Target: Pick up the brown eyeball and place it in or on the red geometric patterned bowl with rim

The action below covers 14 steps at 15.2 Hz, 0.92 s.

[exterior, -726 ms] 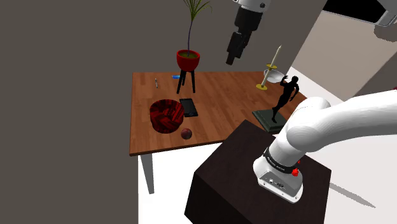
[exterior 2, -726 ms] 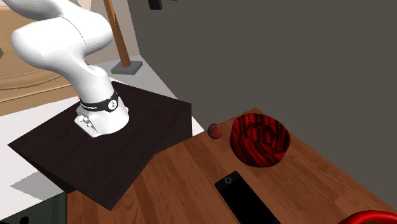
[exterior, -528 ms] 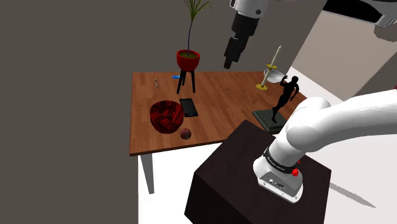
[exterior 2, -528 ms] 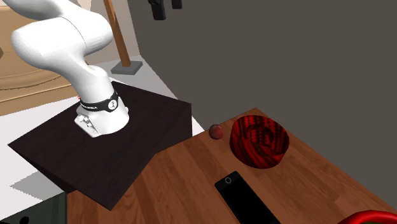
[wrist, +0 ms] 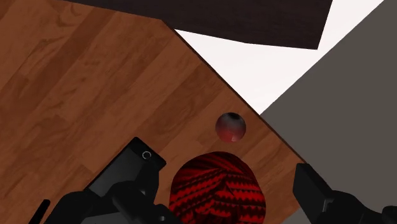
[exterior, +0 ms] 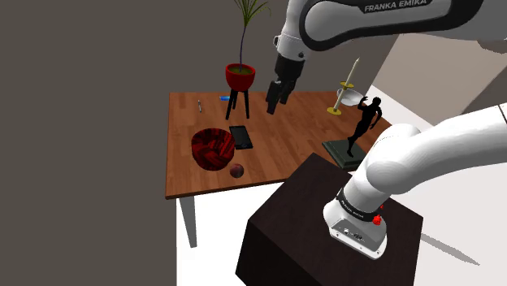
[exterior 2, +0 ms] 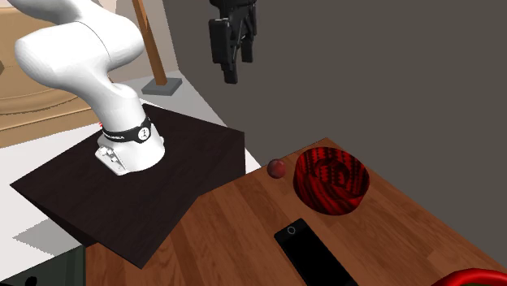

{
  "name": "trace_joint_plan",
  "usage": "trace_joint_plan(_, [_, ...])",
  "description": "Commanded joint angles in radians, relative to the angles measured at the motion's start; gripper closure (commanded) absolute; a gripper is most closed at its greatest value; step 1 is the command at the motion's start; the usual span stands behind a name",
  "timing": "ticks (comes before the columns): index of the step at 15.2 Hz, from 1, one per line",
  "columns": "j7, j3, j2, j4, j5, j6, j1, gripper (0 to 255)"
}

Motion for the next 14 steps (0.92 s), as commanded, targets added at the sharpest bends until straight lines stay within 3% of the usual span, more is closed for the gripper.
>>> trace_joint_plan(1, [0.014, 0.015, 0.046, -0.038, 0.014, 0.082, 0.005, 0])
trace_joint_plan(8, [0.048, 0.056, 0.257, -0.108, 0.054, 0.351, 0.019, 0])
trace_joint_plan(14, [0.076, 0.088, 0.497, -0.107, 0.077, 0.581, 0.028, 0])
